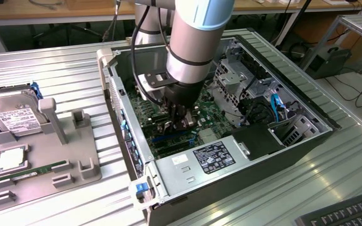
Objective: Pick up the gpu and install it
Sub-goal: 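Insert the gpu into the slot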
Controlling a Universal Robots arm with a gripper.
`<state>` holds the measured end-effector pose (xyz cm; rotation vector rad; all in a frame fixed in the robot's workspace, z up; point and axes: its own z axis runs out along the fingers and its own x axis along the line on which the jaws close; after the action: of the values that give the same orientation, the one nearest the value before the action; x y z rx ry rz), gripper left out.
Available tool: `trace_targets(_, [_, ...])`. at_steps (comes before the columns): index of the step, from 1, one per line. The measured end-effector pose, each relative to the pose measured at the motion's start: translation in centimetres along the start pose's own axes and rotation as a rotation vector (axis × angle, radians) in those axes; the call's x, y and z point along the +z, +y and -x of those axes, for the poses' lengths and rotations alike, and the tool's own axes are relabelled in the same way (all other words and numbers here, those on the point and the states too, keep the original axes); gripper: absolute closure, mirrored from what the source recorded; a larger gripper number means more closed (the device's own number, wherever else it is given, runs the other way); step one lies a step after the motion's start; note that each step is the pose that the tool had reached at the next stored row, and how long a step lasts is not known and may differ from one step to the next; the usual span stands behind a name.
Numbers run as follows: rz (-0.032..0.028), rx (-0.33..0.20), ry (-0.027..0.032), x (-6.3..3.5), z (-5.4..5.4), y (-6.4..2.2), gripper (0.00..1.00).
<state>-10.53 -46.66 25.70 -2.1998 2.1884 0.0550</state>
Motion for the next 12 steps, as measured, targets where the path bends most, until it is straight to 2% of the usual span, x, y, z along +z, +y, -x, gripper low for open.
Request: trace_targets(12, [0.0000,0.000,0.0000,0.33,-0.02,0.03,0.74])
